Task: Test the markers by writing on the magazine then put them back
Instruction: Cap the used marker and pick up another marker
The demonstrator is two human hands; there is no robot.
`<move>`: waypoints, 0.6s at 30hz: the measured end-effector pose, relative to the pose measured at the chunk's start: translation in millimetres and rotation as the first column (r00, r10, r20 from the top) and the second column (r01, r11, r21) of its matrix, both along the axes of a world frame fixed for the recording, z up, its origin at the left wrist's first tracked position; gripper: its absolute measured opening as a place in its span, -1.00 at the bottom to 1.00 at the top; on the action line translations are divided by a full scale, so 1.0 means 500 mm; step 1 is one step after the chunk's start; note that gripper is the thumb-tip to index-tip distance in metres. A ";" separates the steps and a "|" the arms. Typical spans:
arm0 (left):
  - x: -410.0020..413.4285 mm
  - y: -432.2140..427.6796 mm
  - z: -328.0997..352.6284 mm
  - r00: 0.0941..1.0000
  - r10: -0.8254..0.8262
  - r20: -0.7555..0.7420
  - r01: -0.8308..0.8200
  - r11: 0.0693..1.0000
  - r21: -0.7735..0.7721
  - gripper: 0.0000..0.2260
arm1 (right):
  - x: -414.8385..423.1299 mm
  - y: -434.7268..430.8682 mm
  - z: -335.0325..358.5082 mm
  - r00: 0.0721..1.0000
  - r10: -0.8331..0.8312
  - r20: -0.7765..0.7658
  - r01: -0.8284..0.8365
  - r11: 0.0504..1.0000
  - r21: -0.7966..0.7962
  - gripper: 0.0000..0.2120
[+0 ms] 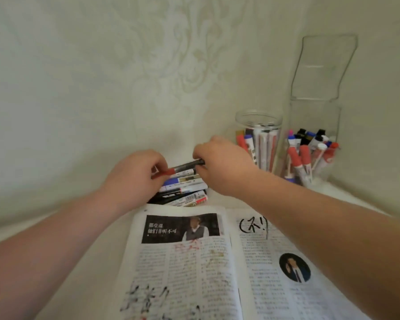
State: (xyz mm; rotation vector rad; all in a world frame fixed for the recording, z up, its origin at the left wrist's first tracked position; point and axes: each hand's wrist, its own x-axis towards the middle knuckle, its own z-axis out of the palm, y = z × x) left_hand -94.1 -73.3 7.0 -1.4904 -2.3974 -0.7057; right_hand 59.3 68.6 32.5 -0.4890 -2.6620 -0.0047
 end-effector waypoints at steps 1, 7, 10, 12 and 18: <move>-0.008 0.002 -0.004 0.999 0.039 -0.030 -0.038 0.999 0.032 -0.84 | -0.013 0.004 -0.006 0.999 -0.015 -0.033 0.016 0.999 0.031 -0.77; 0.021 0.039 -0.010 1.000 -0.015 -0.012 0.016 0.996 0.089 -0.89 | 0.059 0.031 -0.016 0.977 -0.108 -0.185 0.095 0.992 -0.078 -0.77; 0.085 0.072 0.003 0.983 -0.140 0.120 0.142 0.990 -0.006 -0.93 | 0.139 0.050 -0.015 0.948 -0.134 -0.289 0.105 0.988 -0.112 -0.86; 0.141 0.100 0.015 0.951 -0.249 0.180 0.260 0.965 -0.041 -0.91 | 0.187 0.066 -0.008 0.918 -0.156 -0.365 0.118 0.985 -0.125 -0.93; 0.274 0.168 -0.017 0.870 -0.446 0.210 0.450 0.892 0.031 -0.92 | 0.285 0.132 0.074 0.836 -0.359 -0.416 0.277 0.929 -0.246 -0.94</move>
